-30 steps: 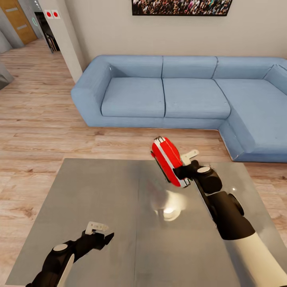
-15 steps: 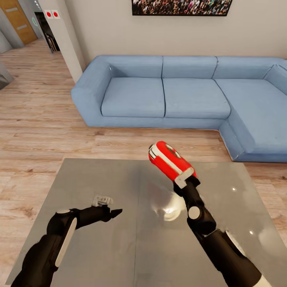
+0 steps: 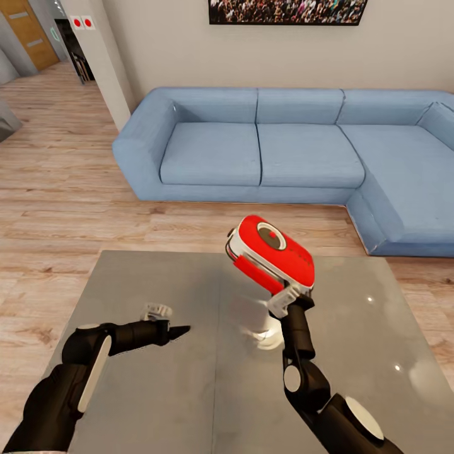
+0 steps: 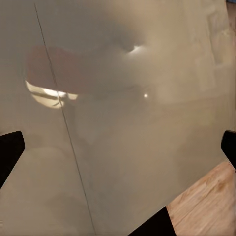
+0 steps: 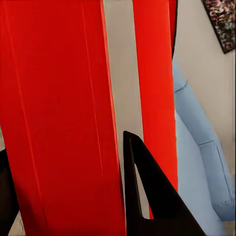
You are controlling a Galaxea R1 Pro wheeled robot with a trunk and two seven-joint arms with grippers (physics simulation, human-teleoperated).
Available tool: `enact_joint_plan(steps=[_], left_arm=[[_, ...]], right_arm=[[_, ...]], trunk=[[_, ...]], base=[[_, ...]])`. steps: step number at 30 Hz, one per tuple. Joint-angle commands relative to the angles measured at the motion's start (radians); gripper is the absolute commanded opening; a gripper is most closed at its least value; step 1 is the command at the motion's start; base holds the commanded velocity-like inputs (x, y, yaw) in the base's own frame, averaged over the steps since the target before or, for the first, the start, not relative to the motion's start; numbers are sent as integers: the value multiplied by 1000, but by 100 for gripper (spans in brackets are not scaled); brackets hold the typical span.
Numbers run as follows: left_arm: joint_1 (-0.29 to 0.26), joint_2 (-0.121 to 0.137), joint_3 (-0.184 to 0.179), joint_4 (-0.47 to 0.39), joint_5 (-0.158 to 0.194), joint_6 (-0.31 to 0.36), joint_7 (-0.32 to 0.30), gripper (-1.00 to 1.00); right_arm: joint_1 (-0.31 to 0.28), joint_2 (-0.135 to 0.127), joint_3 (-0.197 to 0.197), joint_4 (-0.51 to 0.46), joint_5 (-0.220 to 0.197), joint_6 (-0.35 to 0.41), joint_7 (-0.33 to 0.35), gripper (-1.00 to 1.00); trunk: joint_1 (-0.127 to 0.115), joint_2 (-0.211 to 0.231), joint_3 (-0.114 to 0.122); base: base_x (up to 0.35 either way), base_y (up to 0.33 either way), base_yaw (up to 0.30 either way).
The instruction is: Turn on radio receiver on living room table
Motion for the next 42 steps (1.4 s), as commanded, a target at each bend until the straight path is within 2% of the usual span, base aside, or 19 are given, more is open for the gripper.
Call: enact_joint_plan(steps=[1,7,12,14,15,16,20,26,30,35,39,42], left_arm=[[-1,3,7,0,0,3,-7,100],[-8,23,41,0,1,29,-64,100],[-25,74,51,0,1,79,-133,100],[-31,84,55,0,1,92,-149,100],[-36,90,62,0,1,102,-163,100],[-42,96,80,0,2,110,-178,100],[-47,102,109,-1,27,118,-211,100],[-48,122,119,-3,84,130,-269,100],[-48,137,121,-3,105,138,-290,100],[-48,142,121,-5,114,142,-298,100],[-48,143,121,-6,115,144,-299,100],[-48,142,121,-6,116,144,-300,100]], right_arm=[[-1,-5,10,0,8,2,-14,-100],[-6,-28,81,6,8,1,-132,-100],[-8,-36,173,29,6,3,-254,-100],[-9,-40,198,43,6,4,-284,-100],[-9,-43,224,59,6,6,-314,-100],[-9,-46,268,82,4,9,-360,-100],[-9,-47,356,155,0,12,-448,-100],[-9,-40,420,264,-3,12,-552,-100],[-9,-40,467,292,-5,13,-591,-100],[-9,-39,518,309,-9,22,-606,-100],[-9,-34,538,358,-8,33,-626,-100],[-9,-27,545,412,-7,33,-667,-100]], trunk=[[0,0,0],[0,0,0],[0,0,0],[0,0,0],[0,0,0],[0,0,0],[0,0,0],[0,0,0],[0,0,0],[0,0,0],[0,0,0],[0,0,0]], base=[[0,0,0],[0,0,0],[0,0,0],[0,0,0],[0,0,0],[0,0,0],[0,0,0],[0,0,0],[0,0,0],[0,0,0],[0,0,0],[0,0,0]])
